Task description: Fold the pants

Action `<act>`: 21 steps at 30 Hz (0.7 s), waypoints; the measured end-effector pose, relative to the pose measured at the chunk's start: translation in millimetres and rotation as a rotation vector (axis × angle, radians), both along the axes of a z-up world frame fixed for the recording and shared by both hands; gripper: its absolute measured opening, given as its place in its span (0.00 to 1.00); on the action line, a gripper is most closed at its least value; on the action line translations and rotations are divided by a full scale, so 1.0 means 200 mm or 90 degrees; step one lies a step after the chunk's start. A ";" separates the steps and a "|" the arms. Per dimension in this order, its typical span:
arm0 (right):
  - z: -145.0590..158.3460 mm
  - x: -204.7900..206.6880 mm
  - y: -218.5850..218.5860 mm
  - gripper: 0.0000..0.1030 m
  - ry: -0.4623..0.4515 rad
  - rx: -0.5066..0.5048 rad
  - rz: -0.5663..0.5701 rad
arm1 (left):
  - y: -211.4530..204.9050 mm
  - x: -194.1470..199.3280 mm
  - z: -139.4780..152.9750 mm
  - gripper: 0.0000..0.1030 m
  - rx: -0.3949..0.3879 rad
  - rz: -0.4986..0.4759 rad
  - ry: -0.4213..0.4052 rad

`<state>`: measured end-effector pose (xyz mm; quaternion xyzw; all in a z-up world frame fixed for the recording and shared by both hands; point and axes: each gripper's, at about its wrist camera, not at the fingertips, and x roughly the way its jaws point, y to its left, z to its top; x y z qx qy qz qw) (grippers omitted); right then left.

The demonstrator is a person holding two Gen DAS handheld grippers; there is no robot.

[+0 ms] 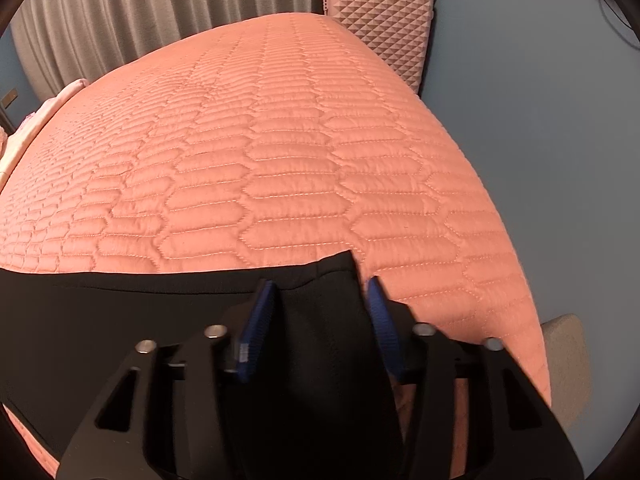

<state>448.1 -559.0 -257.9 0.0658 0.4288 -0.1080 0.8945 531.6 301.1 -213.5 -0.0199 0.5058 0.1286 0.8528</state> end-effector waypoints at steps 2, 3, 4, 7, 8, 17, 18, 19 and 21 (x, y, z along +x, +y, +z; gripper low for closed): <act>0.03 -0.03 0.01 0.12 -0.003 -0.008 -0.003 | 0.00 -0.05 0.07 0.22 -0.015 -0.002 -0.016; 0.07 -0.06 0.01 0.12 -0.012 -0.005 -0.002 | 0.02 -0.06 0.11 0.21 -0.019 -0.005 -0.024; 0.10 -0.08 0.01 0.10 -0.020 -0.006 -0.001 | 0.05 -0.08 0.17 0.20 -0.023 -0.011 -0.035; 0.24 -0.22 0.02 0.09 -0.064 0.000 0.010 | 0.03 -0.21 0.35 0.19 -0.050 -0.023 -0.069; 0.28 -0.26 0.02 0.09 -0.076 0.003 0.014 | 0.03 -0.26 0.41 0.19 -0.059 -0.027 -0.080; 0.76 -1.03 0.11 0.09 -0.194 -0.008 0.105 | 0.07 -1.04 0.93 0.18 -0.103 -0.063 -0.150; 0.78 -1.12 0.12 0.09 -0.199 -0.012 0.113 | 0.08 -1.14 0.96 0.18 -0.102 -0.065 -0.150; 0.79 -1.23 0.13 0.09 -0.190 -0.022 0.121 | 0.10 -1.24 0.98 0.18 -0.096 -0.071 -0.145; 0.76 -1.41 0.14 0.09 -0.159 -0.044 0.141 | 0.12 -1.40 0.98 0.18 -0.069 -0.076 -0.137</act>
